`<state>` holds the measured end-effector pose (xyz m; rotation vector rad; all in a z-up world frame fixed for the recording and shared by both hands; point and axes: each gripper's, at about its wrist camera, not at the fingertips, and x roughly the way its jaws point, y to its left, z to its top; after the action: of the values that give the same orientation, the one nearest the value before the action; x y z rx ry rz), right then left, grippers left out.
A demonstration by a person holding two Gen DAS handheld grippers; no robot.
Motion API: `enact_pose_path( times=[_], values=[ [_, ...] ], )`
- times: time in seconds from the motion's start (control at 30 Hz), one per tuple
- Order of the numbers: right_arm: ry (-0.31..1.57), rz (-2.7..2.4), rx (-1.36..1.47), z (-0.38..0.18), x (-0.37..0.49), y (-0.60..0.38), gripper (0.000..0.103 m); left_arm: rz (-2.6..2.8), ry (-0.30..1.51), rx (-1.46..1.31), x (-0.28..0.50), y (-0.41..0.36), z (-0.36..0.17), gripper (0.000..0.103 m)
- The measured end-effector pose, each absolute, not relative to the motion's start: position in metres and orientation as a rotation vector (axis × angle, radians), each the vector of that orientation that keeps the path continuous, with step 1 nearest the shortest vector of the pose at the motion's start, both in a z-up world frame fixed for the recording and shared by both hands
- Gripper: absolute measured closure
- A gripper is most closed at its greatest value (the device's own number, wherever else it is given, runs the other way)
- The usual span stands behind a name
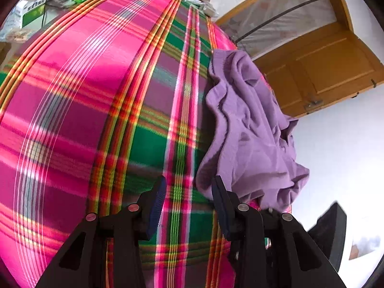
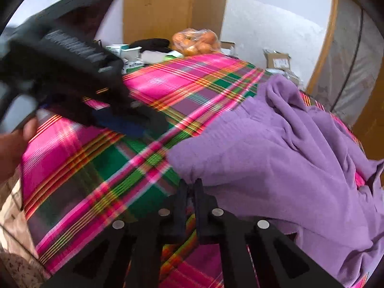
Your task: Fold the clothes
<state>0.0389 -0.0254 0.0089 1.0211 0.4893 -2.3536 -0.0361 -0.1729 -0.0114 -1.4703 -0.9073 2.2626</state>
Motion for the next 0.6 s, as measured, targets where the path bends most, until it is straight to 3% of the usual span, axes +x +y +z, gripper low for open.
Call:
enact_pose_path(
  times=[0.6],
  values=[
    [0.441, -2.264, 1.026, 0.011, 0.066, -0.011, 0.098, 2.191, -0.889, -1.431, -0.111, -0.139, 0.000, 0.063]
  ],
)
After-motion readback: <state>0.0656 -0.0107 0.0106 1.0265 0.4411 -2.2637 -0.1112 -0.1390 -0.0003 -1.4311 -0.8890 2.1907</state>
